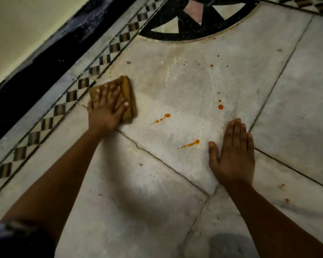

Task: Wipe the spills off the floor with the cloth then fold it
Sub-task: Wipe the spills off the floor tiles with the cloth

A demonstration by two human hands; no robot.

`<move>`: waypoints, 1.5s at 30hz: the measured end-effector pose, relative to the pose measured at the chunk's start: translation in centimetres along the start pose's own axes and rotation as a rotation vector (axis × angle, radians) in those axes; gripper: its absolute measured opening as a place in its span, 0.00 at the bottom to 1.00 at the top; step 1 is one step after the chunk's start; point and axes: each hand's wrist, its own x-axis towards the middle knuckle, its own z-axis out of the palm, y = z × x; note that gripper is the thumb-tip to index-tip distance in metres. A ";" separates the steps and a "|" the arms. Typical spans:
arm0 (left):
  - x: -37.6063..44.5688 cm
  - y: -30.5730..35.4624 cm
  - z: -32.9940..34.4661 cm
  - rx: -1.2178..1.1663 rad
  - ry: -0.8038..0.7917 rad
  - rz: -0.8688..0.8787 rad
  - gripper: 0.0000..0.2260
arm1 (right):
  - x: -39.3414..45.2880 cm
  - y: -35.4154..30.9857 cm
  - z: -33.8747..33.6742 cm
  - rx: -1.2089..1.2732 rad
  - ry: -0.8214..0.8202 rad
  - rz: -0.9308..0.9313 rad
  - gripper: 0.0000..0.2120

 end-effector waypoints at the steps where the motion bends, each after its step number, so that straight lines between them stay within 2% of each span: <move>1: 1.7 0.1 -0.3 -0.026 -0.005 -0.051 0.30 | 0.0 0.0 0.1 0.001 0.002 0.001 0.35; 5: 7.6 4.5 -1.1 -0.101 -0.039 -0.148 0.29 | 0.0 0.1 0.2 -0.005 0.009 -0.007 0.35; 8: 6.0 8.1 0.0 -0.045 -0.031 0.059 0.27 | -0.1 0.0 0.2 0.001 0.012 -0.004 0.35; 11: 1.2 7.6 0.9 0.022 -0.028 0.263 0.29 | 0.1 0.0 0.1 0.000 0.004 0.001 0.35; 13: 0.2 6.0 0.7 0.038 -0.027 0.221 0.30 | 0.1 0.0 0.0 0.003 0.006 0.003 0.35; 15: 2.1 5.4 0.3 0.008 -0.031 0.104 0.27 | 0.0 0.1 0.0 0.003 0.002 0.006 0.35; 19: 8.2 10.4 -0.6 -0.043 -0.063 -0.067 0.26 | -0.1 0.0 0.0 0.010 0.009 0.011 0.35; 21: 10.0 14.3 -0.3 -0.025 -0.117 -0.016 0.27 | -0.2 -0.1 0.1 0.009 0.000 0.012 0.35; 24: 8.7 18.0 0.5 0.025 -0.132 0.216 0.27 | 0.0 0.0 0.0 0.019 0.007 0.012 0.35; 27: 5.7 15.9 1.0 0.041 -0.099 0.413 0.28 | 0.0 -0.1 -0.1 0.035 0.005 0.019 0.34; 29: 6.0 13.3 0.4 0.037 -0.103 0.378 0.29 | 0.0 0.0 -0.1 0.043 0.004 0.021 0.34; 31: 8.6 12.8 -0.3 0.017 -0.115 0.238 0.27 | 0.1 0.0 -0.1 0.047 0.001 0.026 0.34; 33: 11.4 15.0 -0.8 0.002 -0.134 0.128 0.26 | 0.1 0.0 0.0 0.048 -0.005 0.025 0.34; 34: 12.1 16.8 -0.8 0.004 -0.156 0.125 0.26 | 0.0 0.0 0.1 0.045 -0.006 0.026 0.34; 37: 10.4 20.8 0.0 0.068 -0.191 0.271 0.26 | 0.0 0.2 0.2 0.043 0.006 0.023 0.35; 40: 7.0 19.1 1.0 0.073 -0.160 0.417 0.24 | -0.1 -0.1 0.1 0.068 0.012 0.028 0.35; 45: 7.0 15.9 0.4 0.072 -0.173 0.383 0.24 | 1.8 1.8 0.3 0.087 0.059 -0.023 0.34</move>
